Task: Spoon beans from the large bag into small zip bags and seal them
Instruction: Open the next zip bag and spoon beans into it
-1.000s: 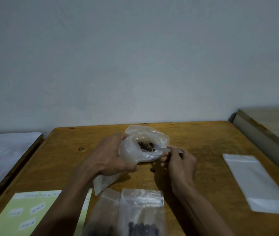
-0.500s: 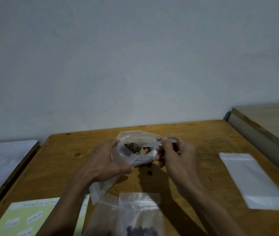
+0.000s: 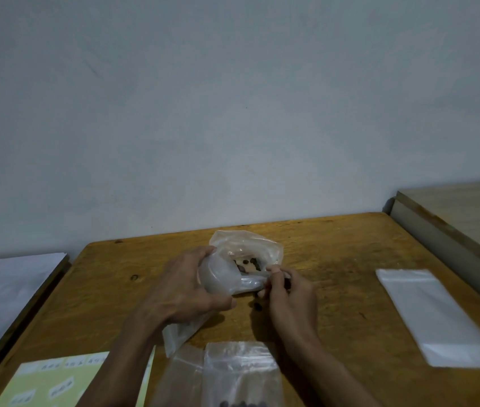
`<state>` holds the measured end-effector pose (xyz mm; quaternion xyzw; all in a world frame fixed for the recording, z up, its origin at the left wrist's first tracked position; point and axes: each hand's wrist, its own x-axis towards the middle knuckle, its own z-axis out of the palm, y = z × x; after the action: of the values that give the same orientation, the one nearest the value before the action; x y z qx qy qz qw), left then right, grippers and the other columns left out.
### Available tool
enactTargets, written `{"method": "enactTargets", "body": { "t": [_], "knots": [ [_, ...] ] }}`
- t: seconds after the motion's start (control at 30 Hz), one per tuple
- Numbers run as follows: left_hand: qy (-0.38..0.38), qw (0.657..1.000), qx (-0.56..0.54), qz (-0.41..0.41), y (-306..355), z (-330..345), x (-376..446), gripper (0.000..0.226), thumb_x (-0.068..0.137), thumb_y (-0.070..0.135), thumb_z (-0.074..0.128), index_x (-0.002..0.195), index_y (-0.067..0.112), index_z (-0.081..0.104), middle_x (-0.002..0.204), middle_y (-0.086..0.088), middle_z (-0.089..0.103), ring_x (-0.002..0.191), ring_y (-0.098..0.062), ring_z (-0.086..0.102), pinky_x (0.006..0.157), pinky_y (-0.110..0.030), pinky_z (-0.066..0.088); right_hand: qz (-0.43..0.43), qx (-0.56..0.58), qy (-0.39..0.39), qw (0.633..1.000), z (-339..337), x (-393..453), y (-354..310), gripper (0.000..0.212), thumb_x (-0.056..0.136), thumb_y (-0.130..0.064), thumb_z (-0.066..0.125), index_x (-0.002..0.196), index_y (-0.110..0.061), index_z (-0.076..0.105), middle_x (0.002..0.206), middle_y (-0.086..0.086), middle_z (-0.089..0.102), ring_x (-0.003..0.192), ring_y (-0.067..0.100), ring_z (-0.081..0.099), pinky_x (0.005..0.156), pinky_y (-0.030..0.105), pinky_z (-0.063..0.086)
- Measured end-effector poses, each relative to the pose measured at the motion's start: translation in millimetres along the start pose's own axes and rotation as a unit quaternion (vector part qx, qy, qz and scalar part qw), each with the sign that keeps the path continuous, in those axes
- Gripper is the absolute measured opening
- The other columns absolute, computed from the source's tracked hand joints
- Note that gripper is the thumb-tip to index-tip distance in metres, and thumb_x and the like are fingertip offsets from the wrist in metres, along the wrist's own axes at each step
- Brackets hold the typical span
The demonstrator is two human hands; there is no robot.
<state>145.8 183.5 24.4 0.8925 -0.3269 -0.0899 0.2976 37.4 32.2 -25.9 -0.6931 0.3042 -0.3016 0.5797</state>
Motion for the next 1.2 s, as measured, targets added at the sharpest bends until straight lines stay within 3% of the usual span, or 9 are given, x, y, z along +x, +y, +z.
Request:
{"method": "enactTargets", "body": {
  "t": [0.07,0.13,0.3,0.53,0.7,0.87,0.93,1.03,1.2],
  "knots": [
    [-0.005,1.0,0.0,-0.002,1.3,-0.7,-0.3,0.107,0.061,0.044,0.09,0.15,0.028,0.034,0.134,0.009,0.048,0.106,-0.008,0.046,0.067,-0.011,0.039,0.111,0.14,-0.016,0.984,3.2,-2.5,-6.0,0.019,0.102,-0.019,0.052,0.091,-0.018,0.067,0.072,0.007,0.069,0.065,0.02,0.065,0.074,0.05,0.06],
    [-0.01,1.0,0.0,-0.006,1.0,-1.6,-0.8,0.106,0.062,0.045,0.09,0.15,0.028,0.034,0.13,0.011,0.047,0.106,-0.009,0.047,0.067,-0.012,0.041,0.14,0.191,-0.005,0.972,0.0,-0.5,-9.4,0.016,0.101,-0.016,0.053,0.095,-0.015,0.067,0.073,0.009,0.068,0.064,0.022,0.062,0.074,0.056,0.059],
    [-0.007,1.0,0.0,-0.021,-1.8,-0.6,-0.2,0.106,0.06,0.047,0.09,0.149,0.029,0.036,0.136,0.007,0.049,0.109,-0.011,0.049,0.077,-0.022,0.047,0.089,0.177,0.027,0.98,-20.6,8.4,-24.4,0.014,0.101,-0.014,0.053,0.1,-0.014,0.067,0.073,0.006,0.068,0.058,0.012,0.063,0.058,0.029,0.055],
    [0.0,0.999,-0.015,-0.031,-2.3,0.2,2.5,0.108,0.06,0.046,0.091,0.15,0.025,0.036,0.136,0.004,0.052,0.109,-0.012,0.051,0.078,-0.022,0.049,0.034,0.193,0.0,0.981,-38.2,6.9,-46.4,0.013,0.1,-0.015,0.055,0.1,-0.015,0.067,0.07,0.004,0.068,0.056,0.012,0.063,0.053,0.025,0.053],
    [-0.003,1.0,-0.019,-0.022,-3.4,-0.1,2.4,0.102,0.063,0.046,0.09,0.149,0.025,0.038,0.138,0.005,0.05,0.106,-0.009,0.048,0.068,-0.013,0.041,-0.12,0.042,-0.086,0.988,-34.5,-9.8,-47.7,0.015,0.1,-0.025,0.053,0.097,-0.027,0.068,0.069,-0.001,0.069,0.062,0.01,0.067,0.053,0.024,0.055],
    [0.008,0.999,-0.03,-0.029,-3.3,0.8,0.9,0.105,0.061,0.046,0.091,0.149,0.025,0.039,0.138,0.005,0.052,0.106,-0.008,0.048,0.066,-0.011,0.039,-0.306,-0.117,0.037,0.944,-30.9,2.9,-31.8,0.014,0.1,-0.016,0.056,0.105,-0.02,0.068,0.083,-0.011,0.064,0.071,0.0,0.06,0.058,0.013,0.049],
    [0.01,0.999,-0.027,-0.024,-3.4,0.8,-0.2,0.105,0.059,0.047,0.091,0.148,0.026,0.04,0.138,0.006,0.053,0.107,-0.009,0.05,0.067,-0.011,0.041,-0.331,-0.198,0.013,0.923,-26.1,9.5,-17.2,0.015,0.1,-0.013,0.056,0.108,-0.016,0.068,0.091,-0.006,0.063,0.075,-0.001,0.056,0.061,0.01,0.046],
    [0.014,0.999,-0.029,-0.009,-1.6,-0.1,-2.4,0.102,0.06,0.044,0.091,0.147,0.026,0.041,0.137,0.008,0.052,0.108,-0.009,0.049,0.069,-0.01,0.041,-0.29,-0.253,-0.038,0.922,-14.4,9.3,3.4,0.021,0.102,-0.018,0.051,0.117,-0.016,0.066,0.101,-0.005,0.059,0.078,-0.003,0.052,0.07,0.003,0.044],
    [0.024,0.999,-0.028,0.018,4.7,-2.6,-3.8,0.098,0.063,0.04,0.091,0.147,0.025,0.042,0.12,0.018,0.045,0.104,-0.004,0.045,0.066,-0.005,0.036,-0.132,-0.101,0.024,0.986,0.0,2.7,2.7,0.019,0.103,-0.023,0.05,0.099,-0.025,0.068,0.081,-0.014,0.064,0.077,-0.004,0.061,0.065,0.011,0.045]
  ]
}}
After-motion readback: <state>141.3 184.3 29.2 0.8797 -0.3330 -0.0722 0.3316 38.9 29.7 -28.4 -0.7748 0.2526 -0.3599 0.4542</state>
